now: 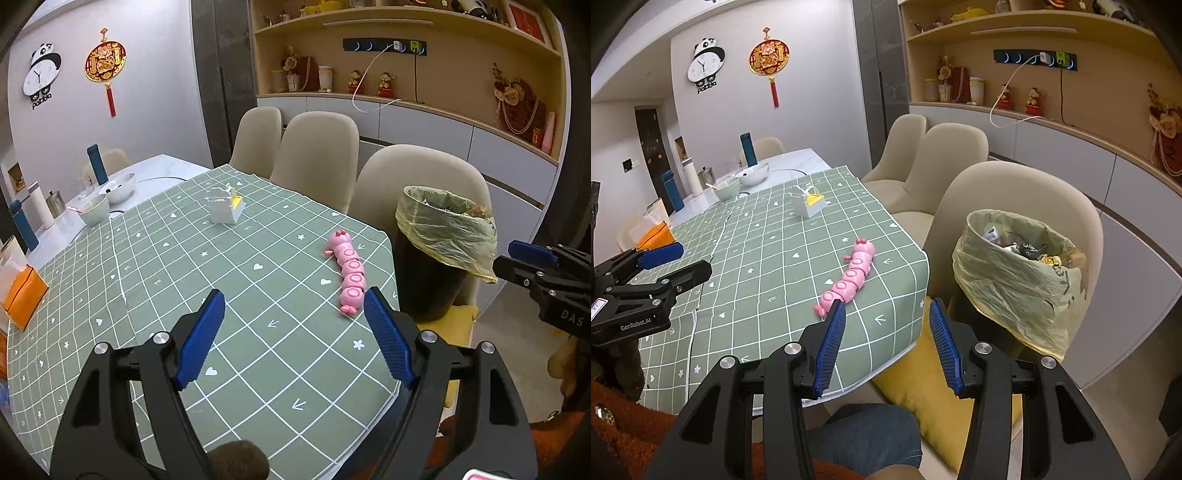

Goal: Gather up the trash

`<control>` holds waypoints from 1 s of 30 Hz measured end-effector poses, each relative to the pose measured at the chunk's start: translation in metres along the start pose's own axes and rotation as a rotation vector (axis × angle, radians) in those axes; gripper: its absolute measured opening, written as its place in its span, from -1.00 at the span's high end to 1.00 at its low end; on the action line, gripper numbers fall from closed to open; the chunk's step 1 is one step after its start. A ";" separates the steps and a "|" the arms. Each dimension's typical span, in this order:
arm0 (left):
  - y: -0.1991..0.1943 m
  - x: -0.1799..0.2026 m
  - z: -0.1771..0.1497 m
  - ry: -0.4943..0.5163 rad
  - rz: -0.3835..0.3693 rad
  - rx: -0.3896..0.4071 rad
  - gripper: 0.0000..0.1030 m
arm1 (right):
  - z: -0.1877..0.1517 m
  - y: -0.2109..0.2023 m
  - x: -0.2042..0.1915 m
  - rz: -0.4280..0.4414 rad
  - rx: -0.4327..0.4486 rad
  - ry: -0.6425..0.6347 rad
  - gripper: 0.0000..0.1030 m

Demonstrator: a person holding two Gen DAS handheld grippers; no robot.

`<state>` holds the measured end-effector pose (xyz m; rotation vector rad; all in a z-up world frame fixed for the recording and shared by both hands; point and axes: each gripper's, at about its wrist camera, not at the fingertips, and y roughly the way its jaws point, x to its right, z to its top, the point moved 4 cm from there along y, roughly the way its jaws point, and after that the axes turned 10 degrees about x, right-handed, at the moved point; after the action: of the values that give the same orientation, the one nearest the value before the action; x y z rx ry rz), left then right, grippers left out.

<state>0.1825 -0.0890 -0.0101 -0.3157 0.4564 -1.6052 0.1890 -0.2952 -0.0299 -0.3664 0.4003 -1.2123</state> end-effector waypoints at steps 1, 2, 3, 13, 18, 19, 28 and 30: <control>-0.001 0.000 0.000 -0.001 0.002 0.001 -0.43 | 0.000 0.000 0.000 0.002 0.000 0.001 0.13; -0.002 0.000 0.000 -0.001 0.003 0.003 -0.43 | 0.000 0.000 0.001 0.003 0.000 0.000 0.13; -0.002 0.000 0.000 -0.003 0.005 0.004 -0.43 | 0.000 -0.001 0.002 0.003 0.002 0.000 0.13; -0.004 0.002 0.003 -0.003 0.007 0.015 -0.43 | 0.000 -0.003 0.002 -0.004 0.006 0.008 0.13; -0.005 0.004 0.006 0.004 0.002 0.024 -0.43 | 0.000 -0.004 0.005 -0.011 0.011 0.017 0.13; -0.004 0.004 0.006 0.004 0.001 0.023 -0.43 | 0.000 -0.004 0.005 -0.011 0.011 0.019 0.13; -0.003 0.005 0.006 0.005 -0.005 0.023 -0.35 | 0.000 -0.002 0.005 -0.010 0.015 0.023 0.13; -0.001 0.005 0.006 0.003 -0.005 0.022 -0.35 | 0.000 -0.002 0.003 -0.012 0.017 0.021 0.13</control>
<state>0.1835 -0.0940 -0.0048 -0.2988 0.4403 -1.6149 0.1884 -0.2991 -0.0295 -0.3420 0.4067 -1.2311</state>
